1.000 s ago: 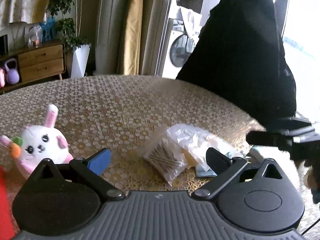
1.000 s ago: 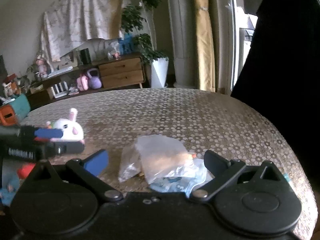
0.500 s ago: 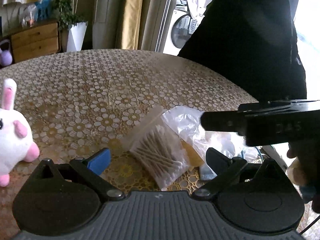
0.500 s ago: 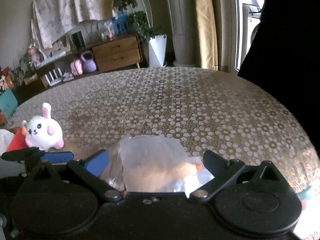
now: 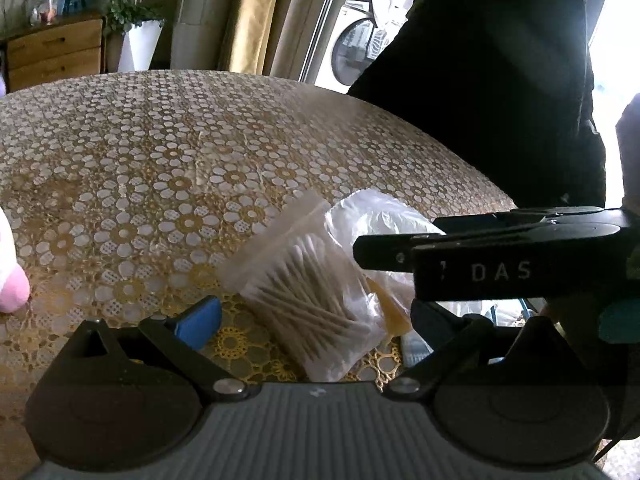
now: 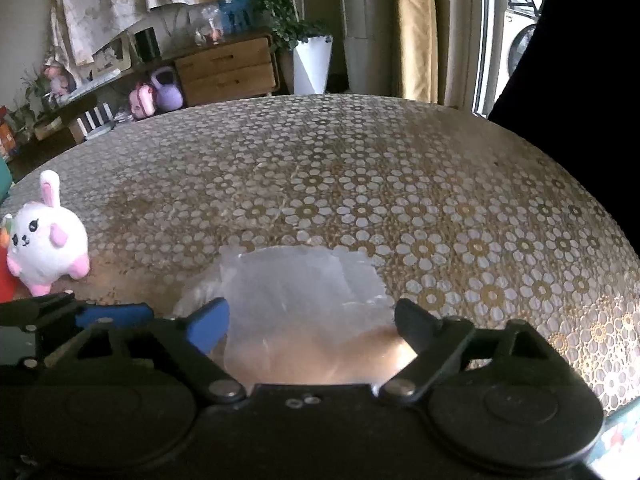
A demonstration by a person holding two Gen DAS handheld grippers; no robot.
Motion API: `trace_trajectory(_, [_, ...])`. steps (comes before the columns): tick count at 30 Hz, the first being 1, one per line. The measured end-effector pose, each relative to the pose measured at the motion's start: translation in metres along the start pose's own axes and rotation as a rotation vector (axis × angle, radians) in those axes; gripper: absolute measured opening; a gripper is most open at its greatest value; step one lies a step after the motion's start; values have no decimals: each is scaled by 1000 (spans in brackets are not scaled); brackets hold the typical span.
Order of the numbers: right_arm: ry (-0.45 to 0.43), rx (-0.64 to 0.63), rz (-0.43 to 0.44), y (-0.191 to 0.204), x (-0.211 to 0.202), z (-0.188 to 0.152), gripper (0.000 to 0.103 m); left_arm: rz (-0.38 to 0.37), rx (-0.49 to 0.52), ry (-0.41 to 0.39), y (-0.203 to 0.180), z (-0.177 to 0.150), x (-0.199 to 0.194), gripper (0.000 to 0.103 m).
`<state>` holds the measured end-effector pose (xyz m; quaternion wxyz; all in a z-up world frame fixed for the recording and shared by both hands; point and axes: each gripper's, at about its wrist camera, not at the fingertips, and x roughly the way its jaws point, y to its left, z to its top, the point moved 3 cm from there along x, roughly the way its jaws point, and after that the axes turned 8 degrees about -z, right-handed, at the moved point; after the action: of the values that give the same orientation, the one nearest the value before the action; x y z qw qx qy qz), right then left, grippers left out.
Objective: Organize soft objects
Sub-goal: 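Grasp the cotton-swab bag with the left gripper while the right gripper grasps the clear plastic bag, then lift the cotton-swab bag and plastic bag and carry both over the orange box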
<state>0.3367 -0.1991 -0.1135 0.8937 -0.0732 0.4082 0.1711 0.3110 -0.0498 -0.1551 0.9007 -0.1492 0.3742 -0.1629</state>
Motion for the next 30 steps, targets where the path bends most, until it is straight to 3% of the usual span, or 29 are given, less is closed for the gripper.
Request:
trace_trajectory(3, [-4, 7, -7, -3, 1, 0, 78, -11, -11, -3, 2, -1, 0, 99])
trace_trajectory(12, [-6, 27, -36, -12, -3, -2, 55, -36, -23, -4, 3, -1, -3, 71])
trace_trajectory(19, [-23, 6, -71, -13, -9, -3, 31, -41, -21, -12, 2, 1, -6, 50])
trace_trajectory(21, [-37, -7, -89, -12, -13, -3, 20, -42, -18, -16, 1, 2, -8, 46])
trace_trajectory(24, [-51, -9, -84, -13, -20, -1, 13, -37, -9, -20, 1, 2, -11, 43])
trace_trajectory(26, [-60, -9, -84, -13, -24, -1, 3, -36, -21, -21, 2, 2, -14, 41])
trace_trajectory(30, [-105, 0, -93, -16, -36, 0, 1, -27, -25, -36, 6, 3, -23, 38])
